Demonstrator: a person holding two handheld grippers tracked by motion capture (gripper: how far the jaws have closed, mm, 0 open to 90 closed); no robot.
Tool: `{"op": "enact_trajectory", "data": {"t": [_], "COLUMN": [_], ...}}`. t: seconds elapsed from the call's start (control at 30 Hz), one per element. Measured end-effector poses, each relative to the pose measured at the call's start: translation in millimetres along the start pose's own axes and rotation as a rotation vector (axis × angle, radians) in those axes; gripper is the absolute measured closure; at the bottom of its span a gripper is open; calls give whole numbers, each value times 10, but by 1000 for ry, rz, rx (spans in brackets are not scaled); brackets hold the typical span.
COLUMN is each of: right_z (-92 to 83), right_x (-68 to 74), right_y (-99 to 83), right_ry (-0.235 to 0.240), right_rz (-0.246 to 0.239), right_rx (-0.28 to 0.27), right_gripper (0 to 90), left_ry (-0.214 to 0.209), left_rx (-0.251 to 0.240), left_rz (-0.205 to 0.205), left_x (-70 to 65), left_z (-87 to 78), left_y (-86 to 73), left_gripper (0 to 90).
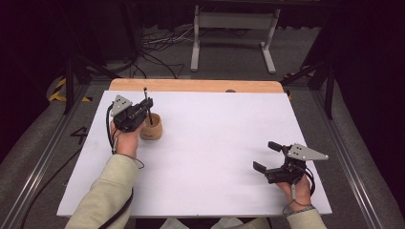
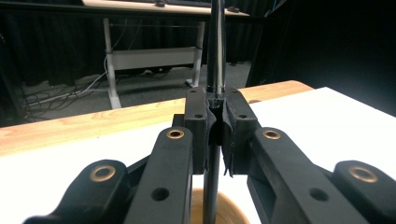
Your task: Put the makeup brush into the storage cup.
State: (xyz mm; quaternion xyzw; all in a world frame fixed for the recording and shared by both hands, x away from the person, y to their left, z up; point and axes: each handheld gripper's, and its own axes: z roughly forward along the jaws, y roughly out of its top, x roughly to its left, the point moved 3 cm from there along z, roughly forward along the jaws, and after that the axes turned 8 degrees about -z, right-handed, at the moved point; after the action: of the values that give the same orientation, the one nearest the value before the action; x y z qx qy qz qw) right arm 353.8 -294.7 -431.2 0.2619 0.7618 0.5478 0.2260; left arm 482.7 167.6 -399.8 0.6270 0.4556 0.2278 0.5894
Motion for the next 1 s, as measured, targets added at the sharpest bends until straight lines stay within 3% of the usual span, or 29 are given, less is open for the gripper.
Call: {"op": "enact_trajectory", "data": {"t": [0.4,0.43,0.5,0.57,0.73,1.0], "right_z": [-2,-3,-3,-4,-4,7], "right_x": [1,0,-2,-2,-15,-40], "right_y": [3,1,1,3,13,49], "right_ry": [12,12,12,12,9,0], "right_rz": [9,11,11,10,7,2], "right_rx": [-3,-3,-2,-3,-8,-11], "right_gripper": [0,0,0,0,0,0], "left_ry": [-9,-14,-21,-50,-85,-123], "left_rx": [21,22,11,6,-19,-23], "left_rz": [8,11,3,-22,16,43], "left_x": [5,9,19,6,-43,-132], "left_z": [27,31,49,33,-55,-276], "left_y": [-58,-53,-40,-26,27,60], "left_gripper": [806,730,336,320,132,37]}}
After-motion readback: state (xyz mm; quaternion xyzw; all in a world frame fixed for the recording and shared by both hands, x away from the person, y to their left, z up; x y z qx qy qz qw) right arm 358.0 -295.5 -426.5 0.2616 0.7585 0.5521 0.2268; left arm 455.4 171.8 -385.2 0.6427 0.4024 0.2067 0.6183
